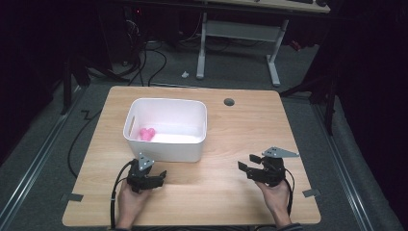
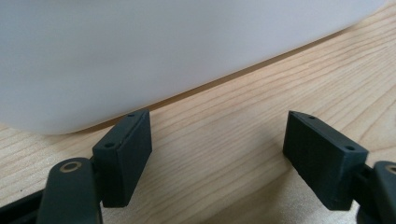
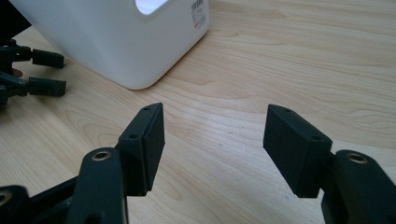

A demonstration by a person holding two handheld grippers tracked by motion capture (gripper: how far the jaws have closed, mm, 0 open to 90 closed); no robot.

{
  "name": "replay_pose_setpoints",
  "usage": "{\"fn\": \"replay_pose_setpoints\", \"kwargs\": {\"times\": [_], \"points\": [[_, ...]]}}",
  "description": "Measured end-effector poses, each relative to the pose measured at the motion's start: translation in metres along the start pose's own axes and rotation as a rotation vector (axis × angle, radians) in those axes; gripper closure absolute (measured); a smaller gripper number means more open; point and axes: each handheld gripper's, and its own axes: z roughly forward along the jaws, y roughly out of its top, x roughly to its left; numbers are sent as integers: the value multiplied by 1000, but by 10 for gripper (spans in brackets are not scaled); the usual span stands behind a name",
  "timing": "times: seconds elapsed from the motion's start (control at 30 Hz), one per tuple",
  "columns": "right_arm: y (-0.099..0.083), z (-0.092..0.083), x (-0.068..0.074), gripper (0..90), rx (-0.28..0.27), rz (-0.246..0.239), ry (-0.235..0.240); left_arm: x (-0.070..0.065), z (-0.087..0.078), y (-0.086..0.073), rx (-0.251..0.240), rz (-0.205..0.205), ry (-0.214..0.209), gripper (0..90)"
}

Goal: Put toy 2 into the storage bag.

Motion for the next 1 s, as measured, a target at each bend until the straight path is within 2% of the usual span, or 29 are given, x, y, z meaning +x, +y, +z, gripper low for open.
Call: {"fn": "replay_pose_setpoints", "kwargs": {"times": [0.53, 1.0], "points": [[-12, 26, -2, 388, 57, 7, -25, 0, 0, 0, 0, 0, 0, 242], [-25, 50, -5, 367, 115, -15, -86, 0, 0, 0, 0, 0, 0, 242]]}}
